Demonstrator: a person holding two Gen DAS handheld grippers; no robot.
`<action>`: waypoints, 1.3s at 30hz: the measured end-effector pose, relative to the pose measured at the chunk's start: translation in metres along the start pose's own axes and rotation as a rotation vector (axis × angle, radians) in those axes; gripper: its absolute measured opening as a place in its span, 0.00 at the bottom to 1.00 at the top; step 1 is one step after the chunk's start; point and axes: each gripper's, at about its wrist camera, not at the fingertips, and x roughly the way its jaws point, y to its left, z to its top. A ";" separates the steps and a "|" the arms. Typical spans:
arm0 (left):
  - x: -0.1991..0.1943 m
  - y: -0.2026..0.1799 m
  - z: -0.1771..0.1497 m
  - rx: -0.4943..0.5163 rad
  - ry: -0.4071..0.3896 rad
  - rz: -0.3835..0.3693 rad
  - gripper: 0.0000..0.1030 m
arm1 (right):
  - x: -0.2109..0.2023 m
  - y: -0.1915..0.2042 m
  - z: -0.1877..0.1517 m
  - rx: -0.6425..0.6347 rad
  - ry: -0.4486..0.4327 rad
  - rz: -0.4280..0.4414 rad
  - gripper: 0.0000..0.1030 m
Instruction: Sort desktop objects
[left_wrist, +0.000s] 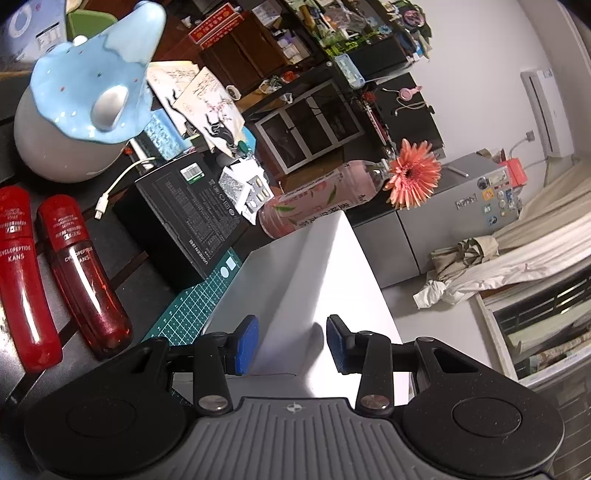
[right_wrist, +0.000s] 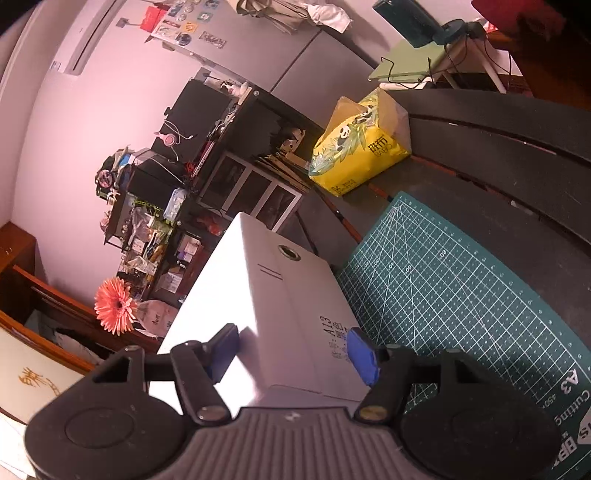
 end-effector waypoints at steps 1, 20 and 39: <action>0.000 -0.002 0.000 0.018 0.002 0.007 0.38 | 0.000 -0.002 0.000 0.012 0.001 0.005 0.62; 0.004 -0.013 -0.006 0.158 -0.002 0.087 0.43 | 0.002 -0.003 0.001 0.042 0.012 0.006 0.62; 0.008 -0.016 -0.010 0.219 0.004 0.136 0.54 | 0.002 -0.005 0.001 0.059 0.020 0.005 0.64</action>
